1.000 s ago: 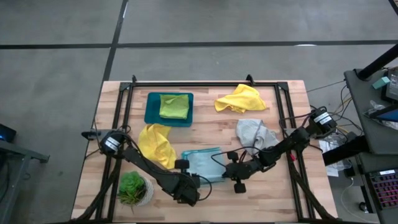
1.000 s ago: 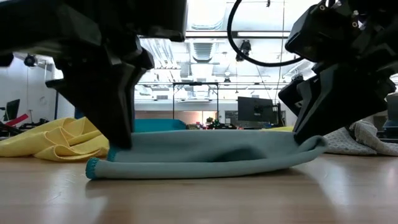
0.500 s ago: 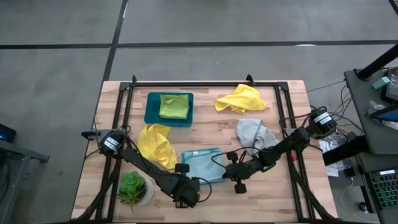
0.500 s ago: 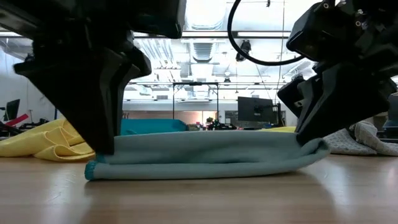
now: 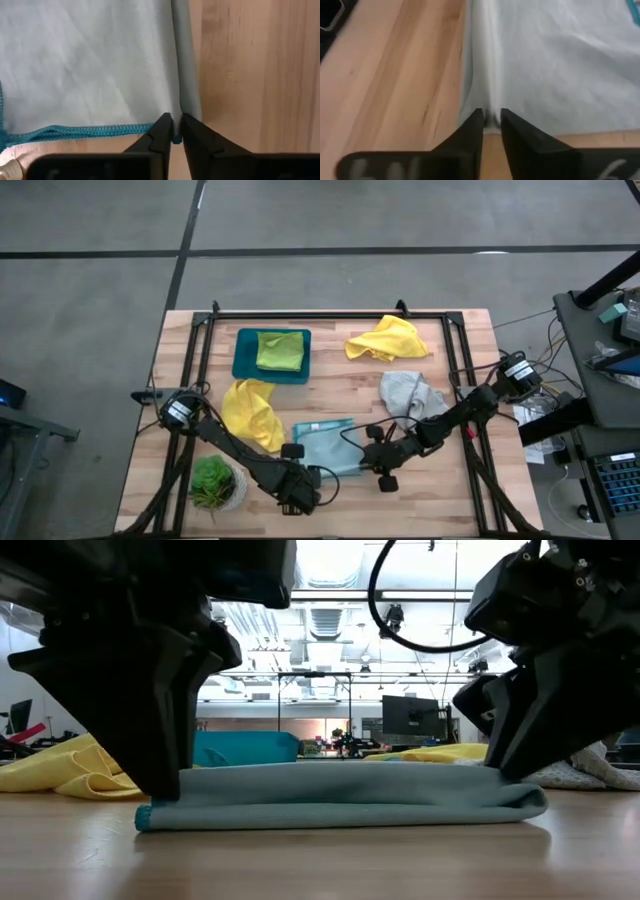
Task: Fold microfiber towels
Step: Fold the blue microfiber towel
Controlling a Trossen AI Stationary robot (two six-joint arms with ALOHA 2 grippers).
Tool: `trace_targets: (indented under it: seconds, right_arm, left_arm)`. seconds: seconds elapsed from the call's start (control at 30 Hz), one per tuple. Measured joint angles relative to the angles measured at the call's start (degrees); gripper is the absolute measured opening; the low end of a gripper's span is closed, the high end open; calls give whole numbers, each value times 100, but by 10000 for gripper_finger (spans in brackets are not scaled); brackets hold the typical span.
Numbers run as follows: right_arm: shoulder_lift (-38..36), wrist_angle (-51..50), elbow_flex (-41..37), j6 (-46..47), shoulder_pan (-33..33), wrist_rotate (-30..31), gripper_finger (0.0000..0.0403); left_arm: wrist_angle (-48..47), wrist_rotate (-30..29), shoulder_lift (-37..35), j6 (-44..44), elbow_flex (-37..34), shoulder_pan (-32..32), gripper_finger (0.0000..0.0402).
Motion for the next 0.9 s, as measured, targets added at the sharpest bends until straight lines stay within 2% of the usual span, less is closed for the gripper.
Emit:
trace_targets:
  seconds: [0.27, 0.47, 0.6, 0.73, 0.9]
  right_arm:
    - [-139, -569, 113, -114, -15, 6, 150]
    - [-526, -1027, 121, -345, -135, 12, 178]
    - [-772, -1227, 123, -635, -228, 42, 182]
    - [-885, -1214, 121, -885, -261, 410, 183]
    - [-894, -1221, 116, -952, -332, 709, 183]
  left_arm:
    - [-179, 111, -79, 1, 41, 0, 134]
    - [-607, 173, -530, 163, 42, 7, 181]
    - [-607, -212, -874, 337, -69, 136, 181]
    - [-590, -752, -1086, 564, -275, 357, 168]
    - [-494, -966, -1187, 614, -818, 686, 149]
